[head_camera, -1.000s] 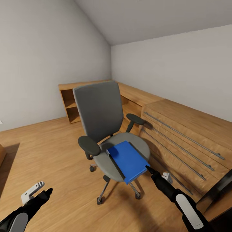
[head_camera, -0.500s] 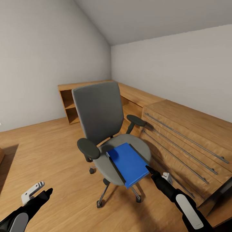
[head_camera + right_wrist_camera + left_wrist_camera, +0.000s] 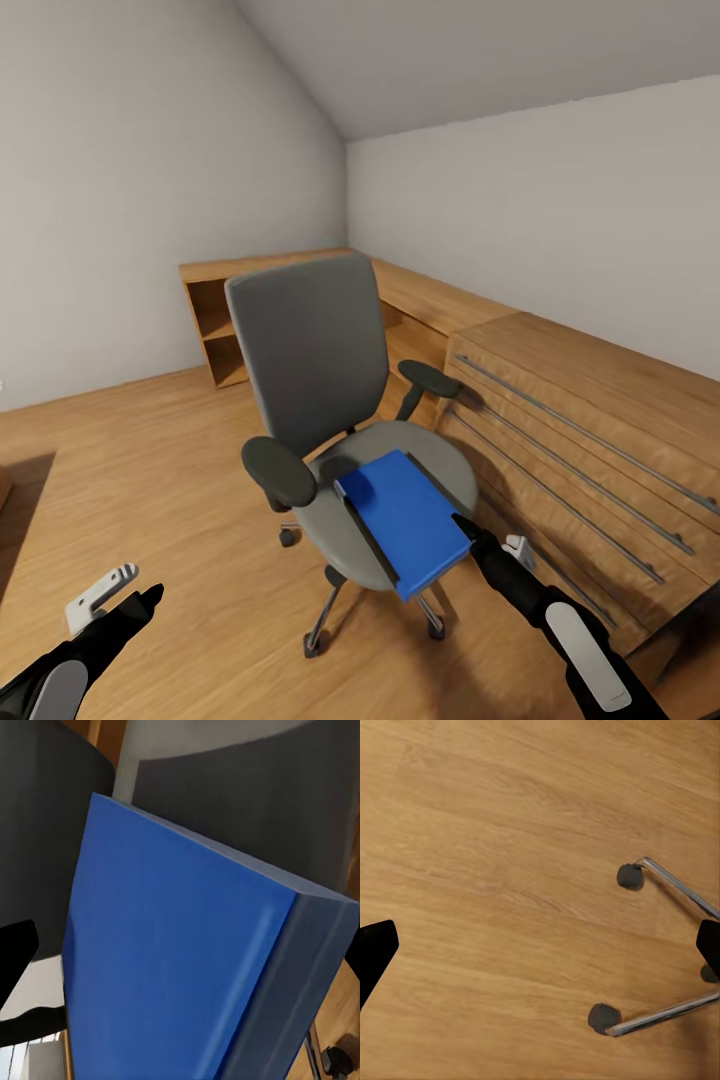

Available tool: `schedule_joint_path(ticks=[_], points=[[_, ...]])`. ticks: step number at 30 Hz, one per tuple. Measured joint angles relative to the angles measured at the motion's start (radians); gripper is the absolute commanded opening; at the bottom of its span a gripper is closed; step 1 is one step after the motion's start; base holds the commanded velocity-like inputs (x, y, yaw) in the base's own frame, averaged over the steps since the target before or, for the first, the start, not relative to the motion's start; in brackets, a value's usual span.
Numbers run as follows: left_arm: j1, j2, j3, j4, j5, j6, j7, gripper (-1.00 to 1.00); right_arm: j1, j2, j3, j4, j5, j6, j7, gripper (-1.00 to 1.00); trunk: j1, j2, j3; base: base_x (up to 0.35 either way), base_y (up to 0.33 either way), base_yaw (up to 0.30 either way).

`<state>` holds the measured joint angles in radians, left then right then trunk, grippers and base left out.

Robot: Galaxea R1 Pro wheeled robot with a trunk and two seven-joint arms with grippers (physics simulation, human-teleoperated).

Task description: In the bedroom, organize the workspace by keeping the computer under the desk, ensuring the monitor is on the desk, placing the keyboard on the desk next to the monitor, placing the mouse on the desk next to the keyboard, moving the folder from the swivel chair onto the desk next to the mouse, stacking the notebook on top of the folder with the pen on top of the notebook, and positioning the swivel chair next to the desk.

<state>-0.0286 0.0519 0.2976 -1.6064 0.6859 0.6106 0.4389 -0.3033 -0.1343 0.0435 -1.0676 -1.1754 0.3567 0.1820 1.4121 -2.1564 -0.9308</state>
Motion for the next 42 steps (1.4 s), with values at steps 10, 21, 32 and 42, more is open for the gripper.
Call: schedule_joint_path(ticks=[10,21,32,42], points=[[0.000,0.000,0.000,0.000,0.000,0.000,0.000,1.00,0.000,0.000,0.000,0.000,-0.003,0.001,-0.001,-1.00,0.000,0.000,0.000,0.006,0.003,0.000],[0.000,0.001,0.000,0.000,0.000,0.002,0.000,1.00,0.000,-0.001,-0.001,-0.001,-0.001,0.001,0.001,-1.00,-0.030,0.056,0.025,0.000,0.000,0.000],[0.000,0.000,0.000,-0.001,0.000,0.006,0.000,1.00,0.000,-0.003,-0.008,-0.024,-0.003,0.001,0.013,-1.00,-0.072,0.133,0.059,-0.153,0.000,0.000],[0.000,0.001,0.000,-0.001,0.000,0.006,0.000,1.00,0.000,-0.013,-0.011,-0.063,0.005,0.000,0.111,-1.00,-0.111,0.203,0.091,-0.278,0.000,0.000]])
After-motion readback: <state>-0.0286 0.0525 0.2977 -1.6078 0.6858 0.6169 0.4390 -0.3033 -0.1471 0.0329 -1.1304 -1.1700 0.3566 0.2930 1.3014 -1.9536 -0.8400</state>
